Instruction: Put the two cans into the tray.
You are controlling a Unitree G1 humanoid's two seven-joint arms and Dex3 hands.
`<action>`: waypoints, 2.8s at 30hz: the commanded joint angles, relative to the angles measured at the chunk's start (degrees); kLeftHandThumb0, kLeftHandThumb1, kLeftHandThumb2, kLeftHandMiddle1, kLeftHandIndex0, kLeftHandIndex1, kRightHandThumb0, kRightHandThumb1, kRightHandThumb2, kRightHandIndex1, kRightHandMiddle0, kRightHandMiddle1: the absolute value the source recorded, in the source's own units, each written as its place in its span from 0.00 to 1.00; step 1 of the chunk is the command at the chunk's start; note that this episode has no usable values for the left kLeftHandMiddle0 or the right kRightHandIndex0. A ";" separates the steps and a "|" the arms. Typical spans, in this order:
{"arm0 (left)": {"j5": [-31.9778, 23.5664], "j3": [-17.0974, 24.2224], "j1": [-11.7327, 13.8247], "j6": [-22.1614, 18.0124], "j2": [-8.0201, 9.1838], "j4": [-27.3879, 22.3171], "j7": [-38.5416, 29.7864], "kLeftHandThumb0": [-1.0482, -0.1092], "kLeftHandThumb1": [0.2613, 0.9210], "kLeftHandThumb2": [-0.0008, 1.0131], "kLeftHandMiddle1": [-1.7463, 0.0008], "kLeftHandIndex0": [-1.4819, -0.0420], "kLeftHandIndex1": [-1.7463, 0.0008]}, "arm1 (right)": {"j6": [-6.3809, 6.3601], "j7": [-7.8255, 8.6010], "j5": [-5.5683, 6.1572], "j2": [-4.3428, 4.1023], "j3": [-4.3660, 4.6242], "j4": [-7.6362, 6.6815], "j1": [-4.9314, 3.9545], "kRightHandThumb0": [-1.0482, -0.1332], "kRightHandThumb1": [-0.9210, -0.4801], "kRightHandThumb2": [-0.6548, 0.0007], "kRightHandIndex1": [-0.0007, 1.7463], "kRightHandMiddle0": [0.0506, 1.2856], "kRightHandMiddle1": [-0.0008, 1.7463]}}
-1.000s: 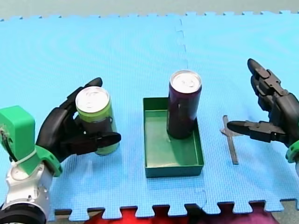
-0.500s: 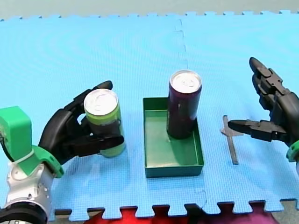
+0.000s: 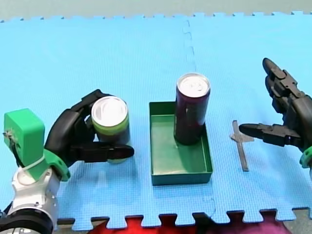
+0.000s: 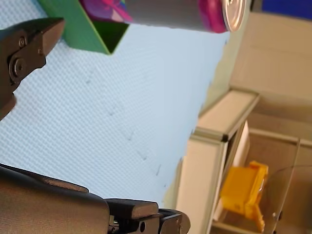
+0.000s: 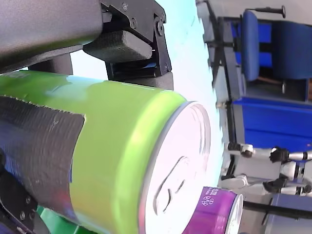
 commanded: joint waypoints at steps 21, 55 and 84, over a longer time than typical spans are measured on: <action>0.32 0.48 0.78 -1.96 -0.87 -2.01 7.03 0.82 0.70 0.02 0.00 0.63 0.00 | -0.61 0.36 0.58 -0.21 -0.34 0.20 -0.29 0.59 0.73 1.00 0.00 0.06 0.00; -0.72 -6.62 19.15 21.67 -4.79 -59.18 17.78 0.69 0.77 0.01 0.00 0.63 0.00 | 0.06 0.81 0.40 0.58 -0.14 -0.09 0.82 0.62 0.71 1.00 0.00 0.05 0.00; -2.80 -9.52 18.71 35.73 -4.00 -78.32 18.53 0.59 0.81 0.01 0.00 0.63 0.00 | 1.90 -1.03 -1.08 1.22 0.54 -0.02 0.87 0.62 0.67 1.00 0.00 0.05 0.00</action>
